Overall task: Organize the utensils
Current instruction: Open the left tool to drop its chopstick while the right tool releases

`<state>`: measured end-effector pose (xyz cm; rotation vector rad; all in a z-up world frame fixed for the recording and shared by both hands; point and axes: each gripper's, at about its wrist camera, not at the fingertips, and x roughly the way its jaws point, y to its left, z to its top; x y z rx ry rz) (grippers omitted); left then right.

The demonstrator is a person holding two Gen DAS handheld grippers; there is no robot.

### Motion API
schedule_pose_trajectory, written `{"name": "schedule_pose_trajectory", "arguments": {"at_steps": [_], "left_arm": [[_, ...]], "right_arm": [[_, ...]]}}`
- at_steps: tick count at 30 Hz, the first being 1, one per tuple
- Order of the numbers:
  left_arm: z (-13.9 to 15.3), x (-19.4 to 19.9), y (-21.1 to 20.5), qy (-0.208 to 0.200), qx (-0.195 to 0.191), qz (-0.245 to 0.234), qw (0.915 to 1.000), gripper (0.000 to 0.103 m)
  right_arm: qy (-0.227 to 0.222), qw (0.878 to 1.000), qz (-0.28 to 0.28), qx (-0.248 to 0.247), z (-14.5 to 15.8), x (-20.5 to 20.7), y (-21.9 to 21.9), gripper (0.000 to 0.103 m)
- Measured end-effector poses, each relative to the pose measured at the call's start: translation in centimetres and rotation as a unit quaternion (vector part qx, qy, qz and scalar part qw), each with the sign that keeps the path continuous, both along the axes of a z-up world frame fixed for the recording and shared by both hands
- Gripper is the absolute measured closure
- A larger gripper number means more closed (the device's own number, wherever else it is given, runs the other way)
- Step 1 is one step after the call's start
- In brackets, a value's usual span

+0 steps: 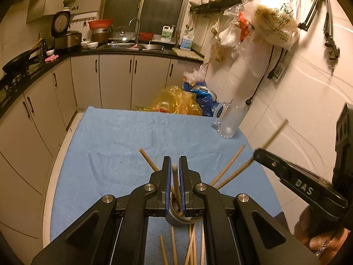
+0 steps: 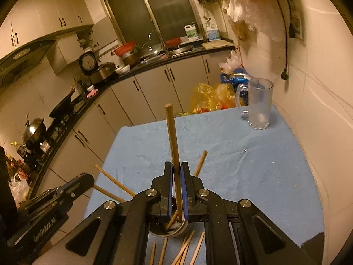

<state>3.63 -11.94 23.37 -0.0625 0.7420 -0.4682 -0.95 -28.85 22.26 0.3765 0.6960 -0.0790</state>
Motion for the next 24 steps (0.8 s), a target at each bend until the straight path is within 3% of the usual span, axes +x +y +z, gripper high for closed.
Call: {"name": "schedule_pose_trajectory", "arguments": {"at_steps": [7,10,12,15,17,20,24], "left_arm": [[1.3,-2.0,1.3,-0.014,-0.021,-0.028,0.9993,0.097],[1.7,-2.5,1.5,-0.015,-0.024,-0.031,0.9991,0.097],[1.9,-3.1,1.8,-0.013,-0.028,-0.03,0.9991,0.097],[2.1,-4.9,3.0,-0.021,-0.013,-0.027,0.9993,0.097],[1.9,-5.9,4.1,-0.023,-0.006,-0.016,0.9996,0.097],[0.6,-7.2,5.9,-0.007,0.002,0.01,0.9999,0.096],[-2.2,-8.1,7.0,0.05,-0.007,0.04,0.9979,0.096]], "right_arm": [[0.007,0.999,-0.046,-0.003,0.4,-6.0,0.6,0.093],[0.004,0.998,-0.056,0.005,1.0,-6.7,0.8,0.093],[0.007,0.998,-0.061,-0.015,1.6,-6.3,0.9,0.093],[-0.011,0.998,-0.061,0.02,2.7,-7.3,0.3,0.093],[-0.015,0.999,-0.05,0.008,2.9,-8.4,0.2,0.093],[0.018,0.999,-0.031,0.026,0.6,-8.8,-0.7,0.088],[0.088,0.993,-0.013,0.078,-4.4,-8.7,-2.5,0.088]]}}
